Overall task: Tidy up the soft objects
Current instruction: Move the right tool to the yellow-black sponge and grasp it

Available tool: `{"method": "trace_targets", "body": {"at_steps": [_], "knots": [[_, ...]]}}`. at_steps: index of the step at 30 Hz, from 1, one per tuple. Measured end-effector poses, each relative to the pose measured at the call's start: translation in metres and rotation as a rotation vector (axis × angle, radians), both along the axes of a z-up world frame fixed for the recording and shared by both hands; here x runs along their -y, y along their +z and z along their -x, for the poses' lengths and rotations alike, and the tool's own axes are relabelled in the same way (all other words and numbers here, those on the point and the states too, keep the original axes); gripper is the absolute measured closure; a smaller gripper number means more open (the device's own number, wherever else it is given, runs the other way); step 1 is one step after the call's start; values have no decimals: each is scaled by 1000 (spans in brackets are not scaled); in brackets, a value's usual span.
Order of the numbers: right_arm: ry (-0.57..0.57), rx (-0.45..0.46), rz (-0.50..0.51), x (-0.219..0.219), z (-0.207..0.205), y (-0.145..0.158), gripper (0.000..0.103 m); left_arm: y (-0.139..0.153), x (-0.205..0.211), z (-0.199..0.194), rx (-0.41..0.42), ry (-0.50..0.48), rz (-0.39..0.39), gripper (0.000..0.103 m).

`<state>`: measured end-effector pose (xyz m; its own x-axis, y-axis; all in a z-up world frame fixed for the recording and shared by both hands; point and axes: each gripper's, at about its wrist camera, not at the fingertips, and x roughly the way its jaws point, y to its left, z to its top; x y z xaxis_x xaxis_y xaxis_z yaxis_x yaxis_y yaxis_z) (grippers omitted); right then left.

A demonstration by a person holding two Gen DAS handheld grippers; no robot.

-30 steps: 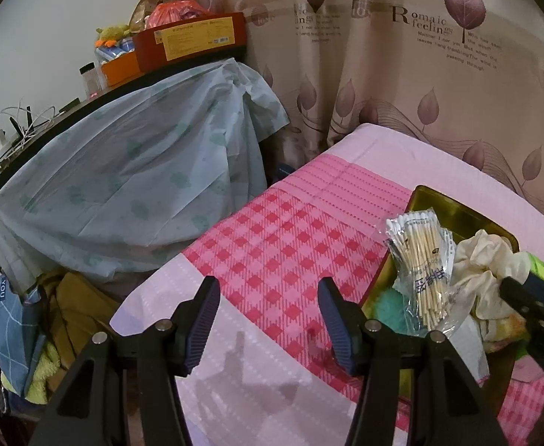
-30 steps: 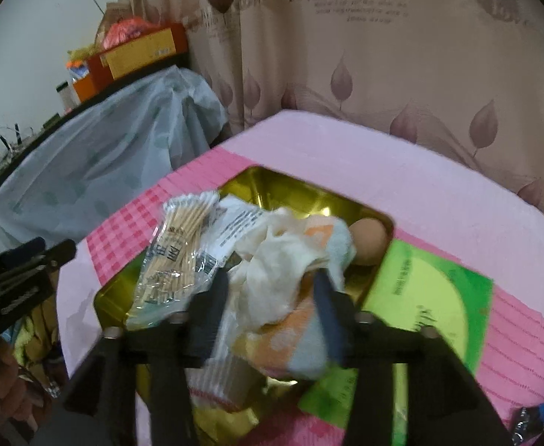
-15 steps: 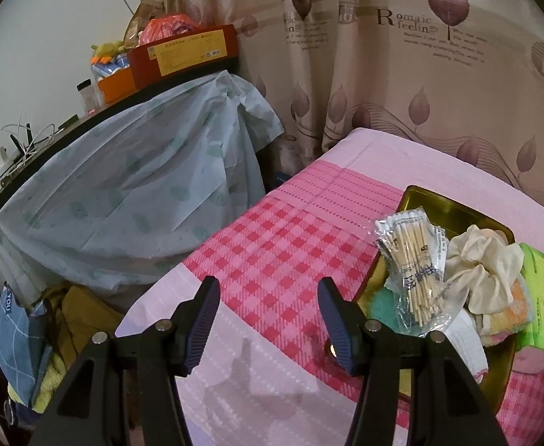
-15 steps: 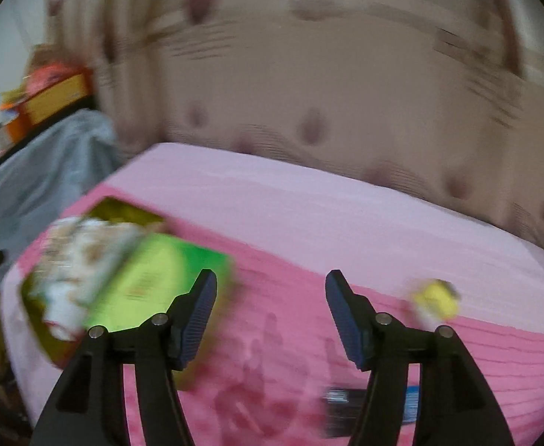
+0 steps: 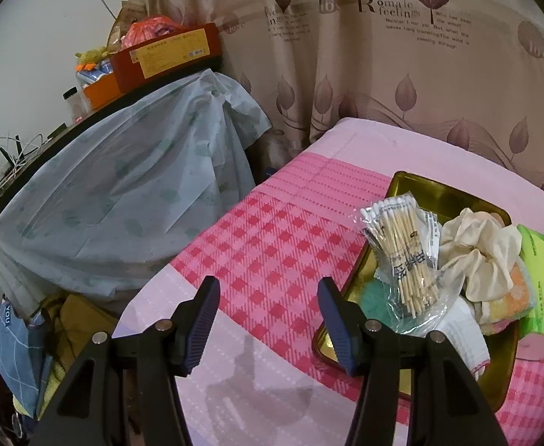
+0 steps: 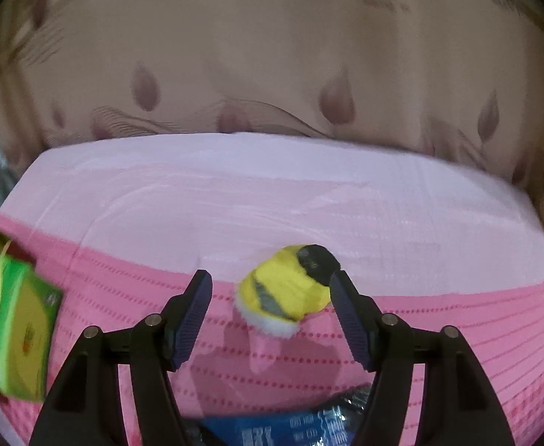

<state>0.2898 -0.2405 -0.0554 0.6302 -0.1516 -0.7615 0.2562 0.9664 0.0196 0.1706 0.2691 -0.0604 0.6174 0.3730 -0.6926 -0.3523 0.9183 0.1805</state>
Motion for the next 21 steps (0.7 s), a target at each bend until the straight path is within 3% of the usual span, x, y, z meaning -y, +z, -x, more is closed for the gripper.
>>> {"method": "trace_targets", "body": {"at_steps": [5, 10, 17, 21], "knots": [[-91, -53, -51, 15, -19, -15, 40, -5, 3, -5, -19, -4, -17, 47], [-104, -110, -73, 19, -28, -32, 39, -6, 6, -6, -28, -13, -34, 47], [-42, -120, -20, 23, -18, -38, 62, -6, 9, -5, -24, -28, -47, 47], [-28, -84, -18, 28, -2, -34, 67, -4, 17, -2, -5, -49, -69, 47]]}}
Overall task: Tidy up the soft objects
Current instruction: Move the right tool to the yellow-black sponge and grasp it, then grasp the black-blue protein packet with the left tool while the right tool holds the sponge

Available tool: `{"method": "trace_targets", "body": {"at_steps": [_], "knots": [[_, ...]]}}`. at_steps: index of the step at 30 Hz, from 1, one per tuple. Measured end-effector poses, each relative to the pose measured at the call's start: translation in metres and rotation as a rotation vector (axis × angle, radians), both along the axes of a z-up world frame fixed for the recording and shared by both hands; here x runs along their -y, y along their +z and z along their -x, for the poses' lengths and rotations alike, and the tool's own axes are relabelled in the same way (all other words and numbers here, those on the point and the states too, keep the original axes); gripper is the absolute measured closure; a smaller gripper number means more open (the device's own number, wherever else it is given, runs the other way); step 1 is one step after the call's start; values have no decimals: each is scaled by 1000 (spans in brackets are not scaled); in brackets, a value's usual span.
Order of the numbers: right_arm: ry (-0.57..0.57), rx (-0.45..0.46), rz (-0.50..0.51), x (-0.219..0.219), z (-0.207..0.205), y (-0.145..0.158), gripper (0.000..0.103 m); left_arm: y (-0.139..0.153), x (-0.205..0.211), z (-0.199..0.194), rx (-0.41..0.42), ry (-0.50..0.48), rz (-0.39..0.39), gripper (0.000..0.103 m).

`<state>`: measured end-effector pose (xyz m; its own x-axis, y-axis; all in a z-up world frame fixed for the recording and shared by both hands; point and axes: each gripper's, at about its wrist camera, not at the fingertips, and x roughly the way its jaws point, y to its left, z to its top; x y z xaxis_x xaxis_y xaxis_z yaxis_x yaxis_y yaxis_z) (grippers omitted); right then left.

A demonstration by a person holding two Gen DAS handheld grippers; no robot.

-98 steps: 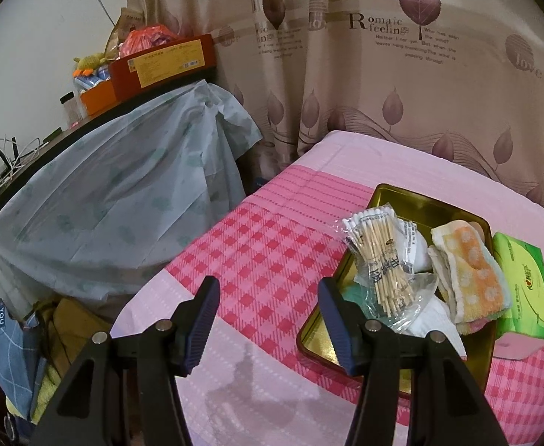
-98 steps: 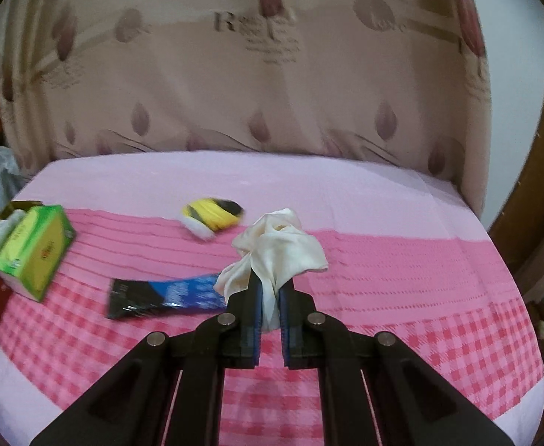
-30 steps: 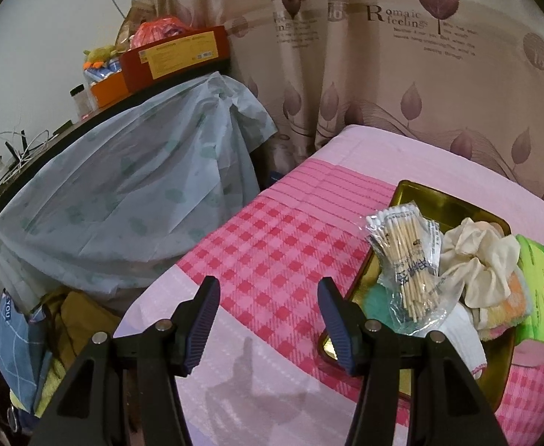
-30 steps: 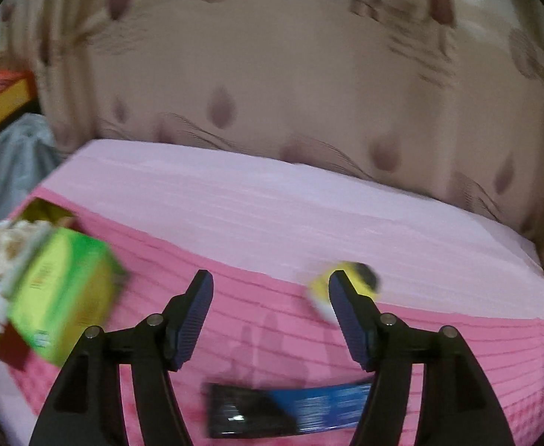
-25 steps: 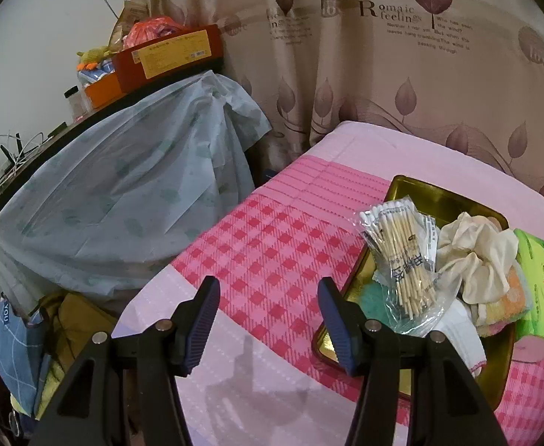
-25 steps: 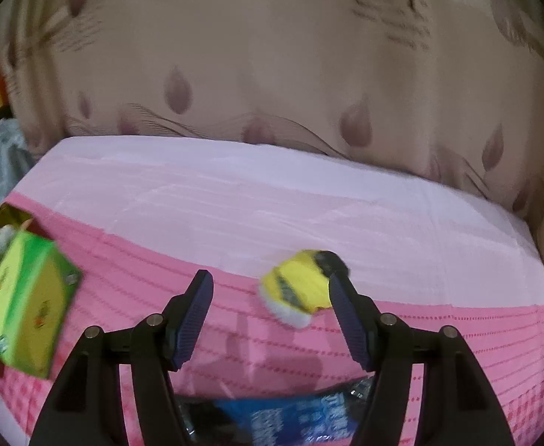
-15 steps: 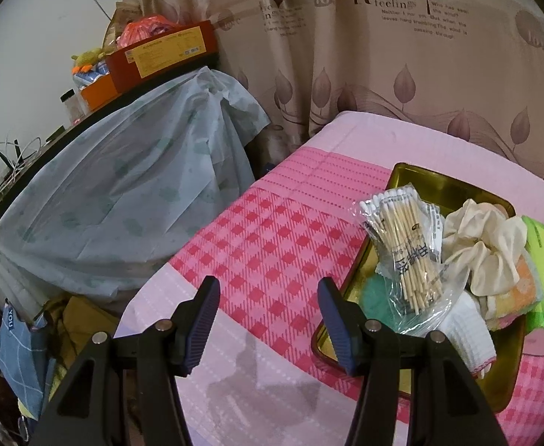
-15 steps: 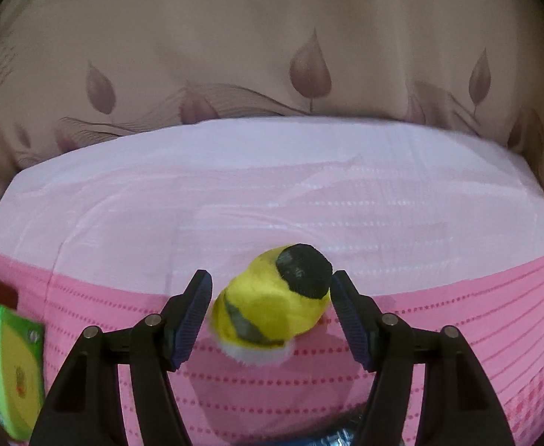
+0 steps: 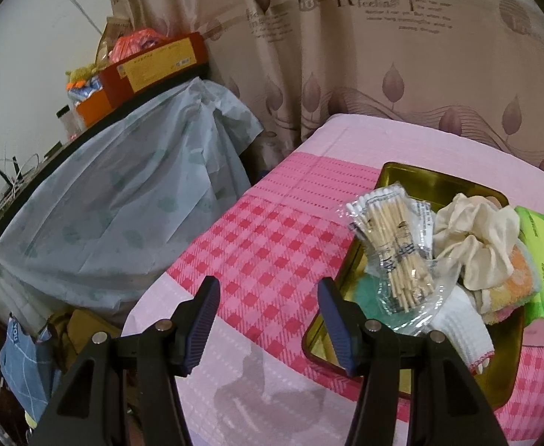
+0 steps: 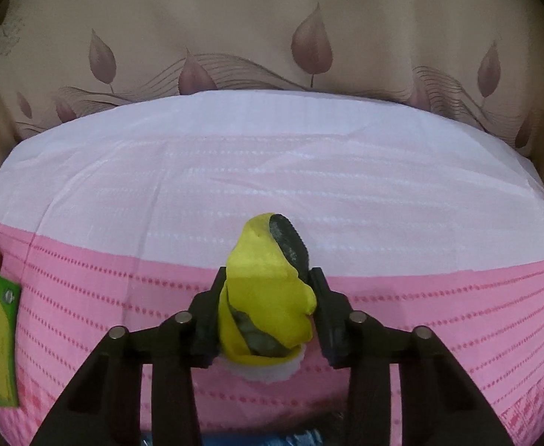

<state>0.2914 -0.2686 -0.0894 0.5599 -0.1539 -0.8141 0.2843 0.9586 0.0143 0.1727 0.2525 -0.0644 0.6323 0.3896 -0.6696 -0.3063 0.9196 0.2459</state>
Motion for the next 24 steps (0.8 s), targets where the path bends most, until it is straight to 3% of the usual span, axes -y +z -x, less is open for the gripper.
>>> {"method": "trace_targets", "body": {"at_steps": [6, 11, 17, 24], "knots": [[-21, 111, 32, 18, 52, 24, 67, 6, 31, 9, 37, -117, -61, 47], [-18, 121, 52, 35, 101, 31, 67, 17, 79, 27, 100, -292, -139, 46], [-25, 101, 68, 51, 146, 21, 67, 31, 151, 42, 118, -556, -68, 41], [-63, 85, 59, 72, 186, 8, 67, 20, 261, 46, 32, -917, -35, 32]]}}
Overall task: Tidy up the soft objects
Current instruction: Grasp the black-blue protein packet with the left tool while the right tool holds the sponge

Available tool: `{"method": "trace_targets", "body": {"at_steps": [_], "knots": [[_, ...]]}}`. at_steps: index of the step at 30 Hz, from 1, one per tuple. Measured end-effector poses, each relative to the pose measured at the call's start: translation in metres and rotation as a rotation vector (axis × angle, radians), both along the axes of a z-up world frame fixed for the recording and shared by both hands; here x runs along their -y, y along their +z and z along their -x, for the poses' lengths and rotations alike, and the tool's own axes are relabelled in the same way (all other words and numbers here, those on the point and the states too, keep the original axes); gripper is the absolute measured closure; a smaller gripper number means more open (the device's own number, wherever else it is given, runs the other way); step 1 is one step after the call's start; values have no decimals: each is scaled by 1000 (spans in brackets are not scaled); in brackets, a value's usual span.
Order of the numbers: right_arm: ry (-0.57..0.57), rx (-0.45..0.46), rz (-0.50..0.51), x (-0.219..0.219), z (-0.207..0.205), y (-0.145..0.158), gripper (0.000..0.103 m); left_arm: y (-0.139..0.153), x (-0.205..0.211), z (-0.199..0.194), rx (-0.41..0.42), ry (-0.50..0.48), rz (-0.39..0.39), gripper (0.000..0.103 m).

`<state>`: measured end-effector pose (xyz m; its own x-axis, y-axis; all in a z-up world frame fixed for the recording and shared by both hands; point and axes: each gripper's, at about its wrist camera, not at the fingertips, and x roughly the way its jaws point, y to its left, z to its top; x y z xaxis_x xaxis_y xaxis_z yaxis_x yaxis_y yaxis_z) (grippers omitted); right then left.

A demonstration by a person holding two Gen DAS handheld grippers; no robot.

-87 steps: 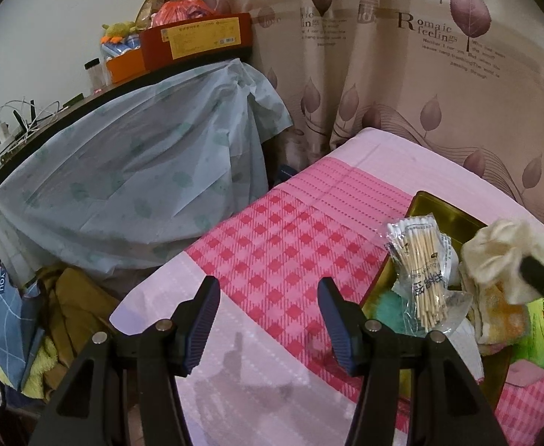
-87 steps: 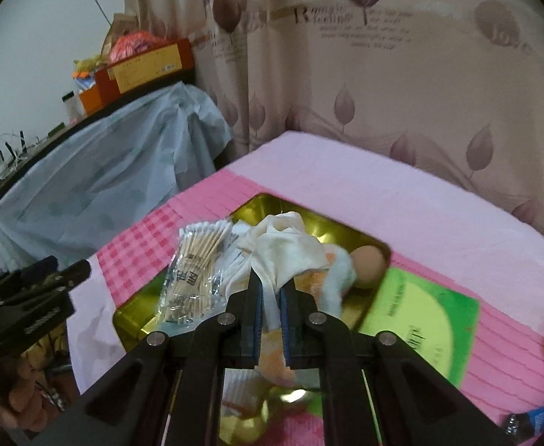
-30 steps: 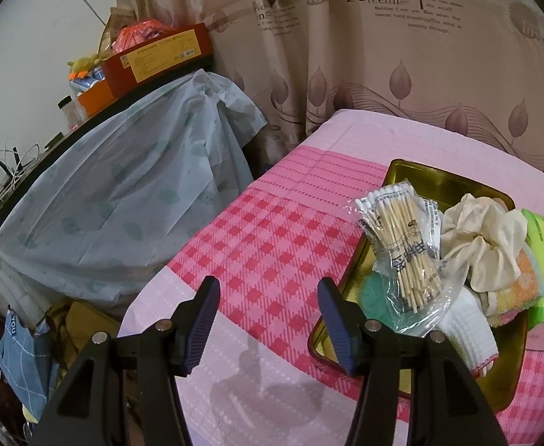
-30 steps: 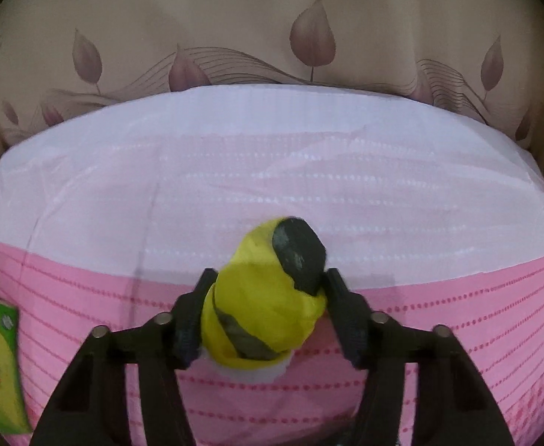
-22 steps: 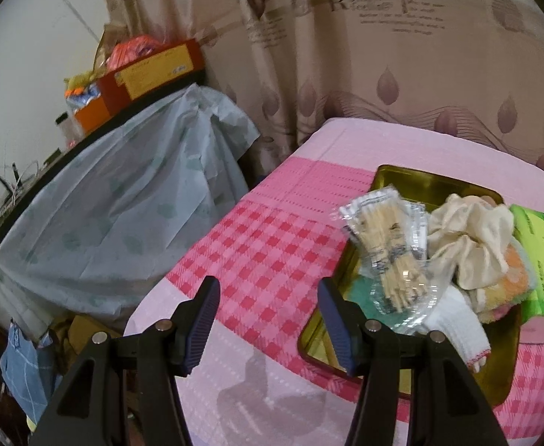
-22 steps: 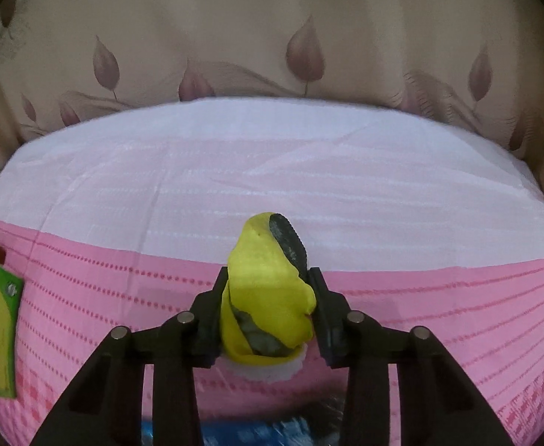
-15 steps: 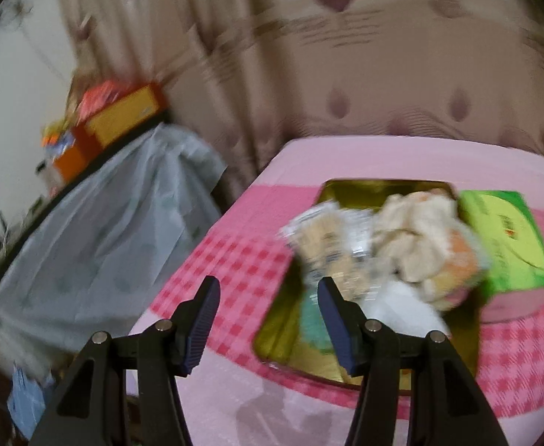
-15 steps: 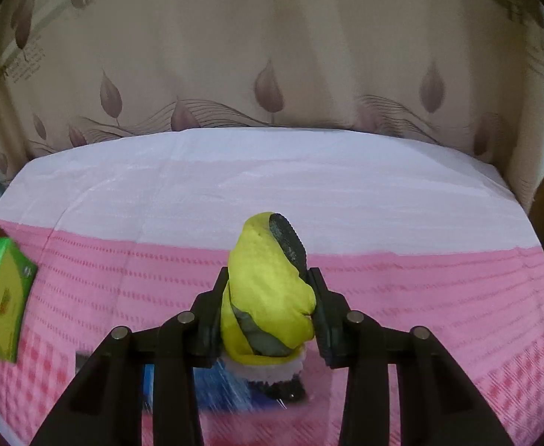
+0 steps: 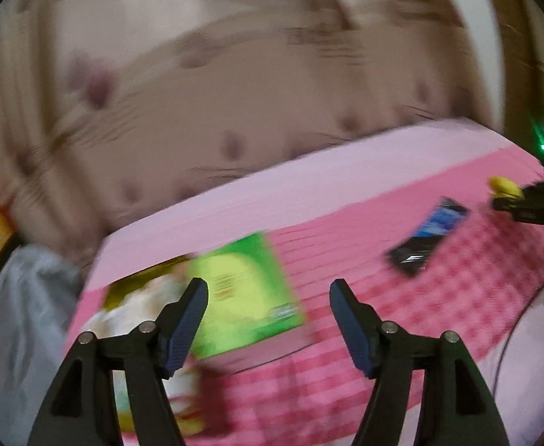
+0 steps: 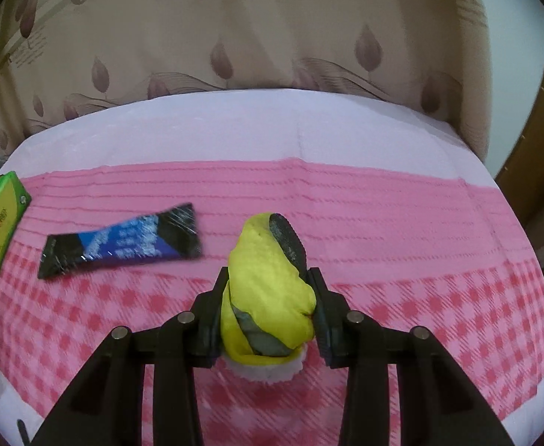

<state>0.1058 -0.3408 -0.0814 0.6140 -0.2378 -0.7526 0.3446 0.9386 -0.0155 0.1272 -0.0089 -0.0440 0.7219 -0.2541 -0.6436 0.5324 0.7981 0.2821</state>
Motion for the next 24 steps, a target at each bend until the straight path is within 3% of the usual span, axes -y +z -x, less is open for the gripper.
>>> {"method": "trace_targets", "body": {"at_steps": [6, 13, 18, 24], "knots": [[-71, -1, 22, 23, 19, -10, 67, -23, 83, -16, -130, -197, -18, 32], [-134, 6, -19, 43, 32, -23, 67, -41, 150, -33, -183, -305, -59, 32], [-137, 7, -39, 48, 34, -25, 66, -66, 176, -46, -241, -333, -109, 32], [-136, 4, -42, 49, 33, -25, 65, -86, 194, -53, -251, -344, -183, 32]]}}
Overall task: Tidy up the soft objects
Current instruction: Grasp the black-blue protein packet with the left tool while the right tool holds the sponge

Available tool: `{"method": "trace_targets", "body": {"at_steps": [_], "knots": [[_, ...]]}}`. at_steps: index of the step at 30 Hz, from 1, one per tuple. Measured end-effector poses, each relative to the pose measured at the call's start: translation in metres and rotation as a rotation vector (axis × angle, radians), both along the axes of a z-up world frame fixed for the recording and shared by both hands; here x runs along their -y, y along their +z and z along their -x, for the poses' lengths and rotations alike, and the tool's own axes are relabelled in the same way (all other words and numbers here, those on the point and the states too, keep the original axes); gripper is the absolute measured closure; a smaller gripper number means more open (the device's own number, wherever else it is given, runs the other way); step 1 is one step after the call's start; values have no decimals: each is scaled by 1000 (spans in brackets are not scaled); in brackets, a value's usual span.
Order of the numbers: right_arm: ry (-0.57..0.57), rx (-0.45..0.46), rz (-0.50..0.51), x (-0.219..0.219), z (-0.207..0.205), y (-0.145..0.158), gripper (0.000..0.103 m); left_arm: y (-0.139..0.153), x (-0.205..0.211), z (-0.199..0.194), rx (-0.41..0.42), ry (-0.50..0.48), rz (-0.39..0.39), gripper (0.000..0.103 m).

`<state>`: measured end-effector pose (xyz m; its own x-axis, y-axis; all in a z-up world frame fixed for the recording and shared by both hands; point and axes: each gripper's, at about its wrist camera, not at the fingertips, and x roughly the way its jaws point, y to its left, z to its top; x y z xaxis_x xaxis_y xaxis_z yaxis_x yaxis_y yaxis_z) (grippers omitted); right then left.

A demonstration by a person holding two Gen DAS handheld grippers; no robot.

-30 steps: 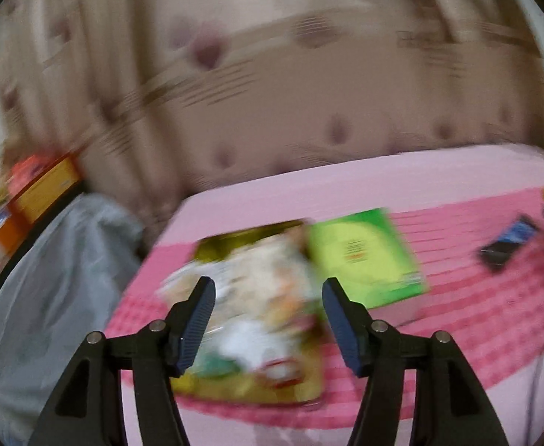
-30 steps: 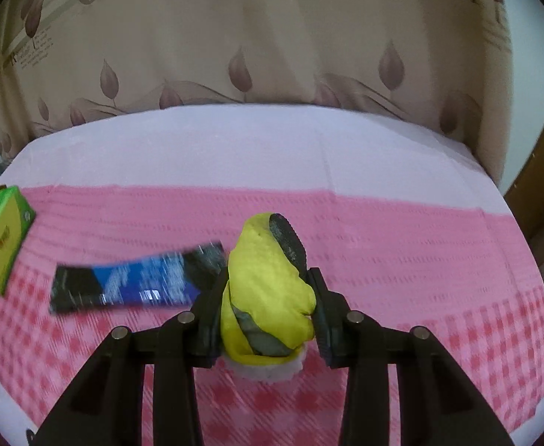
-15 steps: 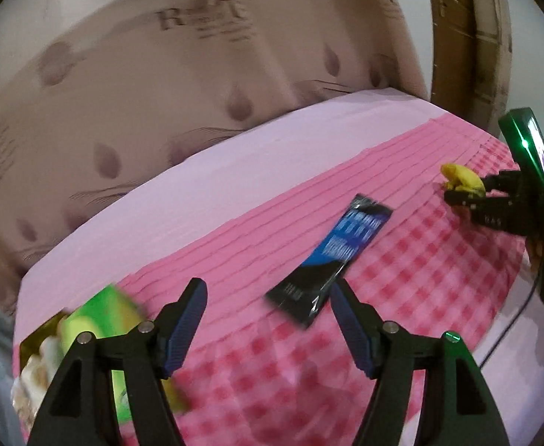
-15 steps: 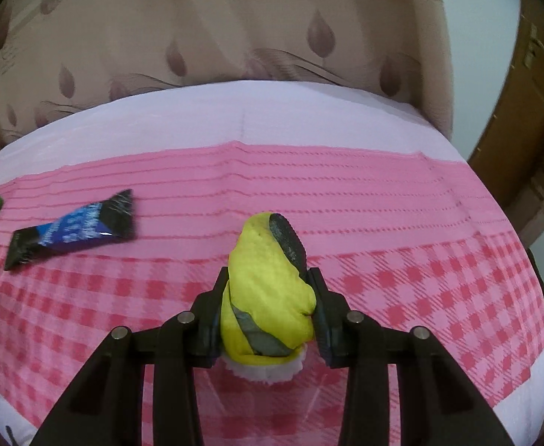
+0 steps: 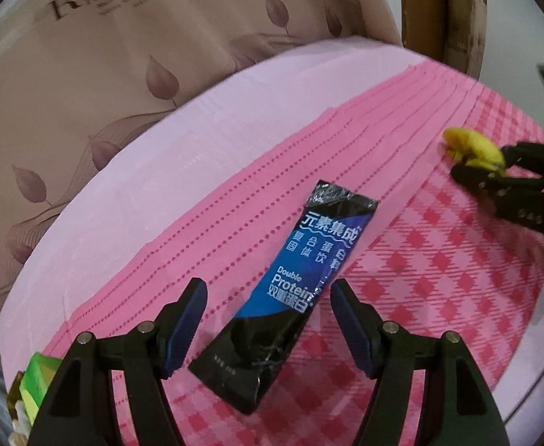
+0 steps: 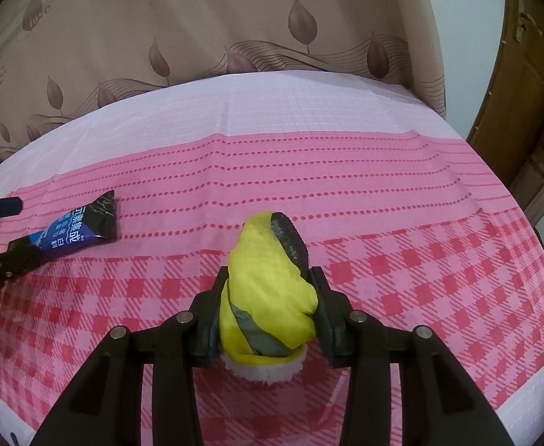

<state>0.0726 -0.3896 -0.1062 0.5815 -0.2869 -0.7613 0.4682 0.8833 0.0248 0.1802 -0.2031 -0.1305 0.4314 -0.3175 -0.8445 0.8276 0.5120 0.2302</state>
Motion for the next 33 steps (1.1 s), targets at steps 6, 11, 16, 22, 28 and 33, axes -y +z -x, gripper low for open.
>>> {"method": "trace_targets", "body": {"at_steps": [6, 11, 16, 22, 28, 33], "knots": [[0, -3, 4, 0, -1, -1, 64, -13, 14, -12, -20, -12, -35, 32], [4, -7, 8, -1, -2, -1, 63, -18, 18, -27, -58, 31, 5, 31], [5, -7, 7, -1, -2, -1, 63, -22, 12, -42, -118, 103, 58, 26], [6, -7, 7, -1, -2, -2, 62, -20, -3, -52, -185, 194, 125, 57], [5, -8, 9, -1, -2, -2, 62, -17, -11, -49, -164, 242, 128, 60], [6, -10, 12, -1, -2, -2, 62, -14, -24, -41, -141, 294, 124, 61]]}}
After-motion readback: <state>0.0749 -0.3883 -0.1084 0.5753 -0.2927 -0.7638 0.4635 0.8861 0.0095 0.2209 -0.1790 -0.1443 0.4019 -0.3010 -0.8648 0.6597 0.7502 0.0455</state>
